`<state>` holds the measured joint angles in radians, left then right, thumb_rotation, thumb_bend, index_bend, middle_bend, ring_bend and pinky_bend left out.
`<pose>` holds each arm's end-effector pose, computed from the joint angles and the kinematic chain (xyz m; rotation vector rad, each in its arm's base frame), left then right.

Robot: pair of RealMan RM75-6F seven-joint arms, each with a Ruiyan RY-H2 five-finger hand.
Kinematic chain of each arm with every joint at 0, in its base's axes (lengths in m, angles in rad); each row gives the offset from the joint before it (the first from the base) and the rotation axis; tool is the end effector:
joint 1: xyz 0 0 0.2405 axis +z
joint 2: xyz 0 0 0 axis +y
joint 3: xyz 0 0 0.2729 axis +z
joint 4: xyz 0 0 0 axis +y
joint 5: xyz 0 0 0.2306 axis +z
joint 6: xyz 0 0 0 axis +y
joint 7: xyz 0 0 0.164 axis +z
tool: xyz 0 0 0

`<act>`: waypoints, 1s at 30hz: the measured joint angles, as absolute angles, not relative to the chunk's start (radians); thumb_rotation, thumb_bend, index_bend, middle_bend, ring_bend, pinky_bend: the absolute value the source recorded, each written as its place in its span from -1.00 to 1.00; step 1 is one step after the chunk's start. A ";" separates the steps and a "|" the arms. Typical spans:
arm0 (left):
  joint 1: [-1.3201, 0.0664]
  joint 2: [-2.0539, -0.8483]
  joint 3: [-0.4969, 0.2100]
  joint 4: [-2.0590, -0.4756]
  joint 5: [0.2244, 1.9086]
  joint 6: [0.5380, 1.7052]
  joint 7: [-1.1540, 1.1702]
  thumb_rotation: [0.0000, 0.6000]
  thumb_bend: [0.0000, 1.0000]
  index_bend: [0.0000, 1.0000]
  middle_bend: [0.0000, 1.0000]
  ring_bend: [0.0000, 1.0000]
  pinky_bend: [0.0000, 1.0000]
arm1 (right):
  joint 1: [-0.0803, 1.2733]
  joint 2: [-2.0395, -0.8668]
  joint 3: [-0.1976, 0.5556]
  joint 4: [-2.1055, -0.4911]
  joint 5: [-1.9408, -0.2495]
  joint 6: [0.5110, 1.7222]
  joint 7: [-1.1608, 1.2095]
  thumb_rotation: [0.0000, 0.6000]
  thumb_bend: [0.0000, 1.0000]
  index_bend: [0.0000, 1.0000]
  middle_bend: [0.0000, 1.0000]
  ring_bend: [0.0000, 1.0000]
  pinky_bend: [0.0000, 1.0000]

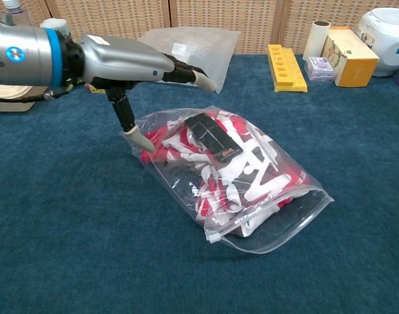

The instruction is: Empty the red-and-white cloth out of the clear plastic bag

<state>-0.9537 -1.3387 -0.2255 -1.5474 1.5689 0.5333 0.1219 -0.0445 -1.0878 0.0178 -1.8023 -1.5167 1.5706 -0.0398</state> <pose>-0.0704 0.3832 -0.0291 -2.4686 -0.5008 -0.8191 -0.3135 -0.1540 0.1487 1.2545 -1.0242 0.9358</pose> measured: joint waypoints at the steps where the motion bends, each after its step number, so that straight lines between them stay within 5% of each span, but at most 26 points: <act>1: -0.968 -1.354 -0.222 -1.529 1.580 0.534 0.119 0.65 -0.92 -1.00 -1.00 -1.00 -0.96 | -0.045 -1.087 0.019 -1.803 -1.515 1.571 -0.040 0.72 -0.64 -0.28 -0.53 -0.60 -0.69; 11: -1.109 -1.515 -0.197 -1.323 1.632 0.542 0.060 0.69 -0.98 -1.00 -1.00 -1.00 -0.96 | -0.050 -1.084 0.028 -1.803 -1.489 1.568 -0.037 0.72 -0.64 -0.29 -0.53 -0.60 -0.69; 22: -1.309 -1.659 -0.183 -1.108 1.605 0.362 -0.040 0.93 -0.99 -1.00 -1.00 -1.00 -0.95 | -0.056 -1.086 0.039 -1.796 -1.472 1.571 -0.025 0.70 -0.64 -0.30 -0.53 -0.60 -0.68; 26: -1.368 -1.718 -0.160 -1.048 1.584 0.302 -0.074 1.00 -0.98 -0.46 -0.85 -0.88 -0.70 | -0.057 -1.087 0.040 -1.793 -1.473 1.571 -0.021 0.71 -0.64 -0.30 -0.53 -0.60 -0.68; 30: -1.372 -1.729 -0.132 -1.045 1.585 0.322 -0.100 1.00 -0.89 0.30 -0.24 -0.26 -0.15 | -0.057 -1.087 0.042 -1.789 -1.474 1.572 -0.015 0.72 -0.64 -0.30 -0.53 -0.60 -0.67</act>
<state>-1.3725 -1.7288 -0.1323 -1.0452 1.5848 0.3222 -0.1004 -0.0574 -1.0871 0.0422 -1.7891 -1.4743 1.5724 -0.0151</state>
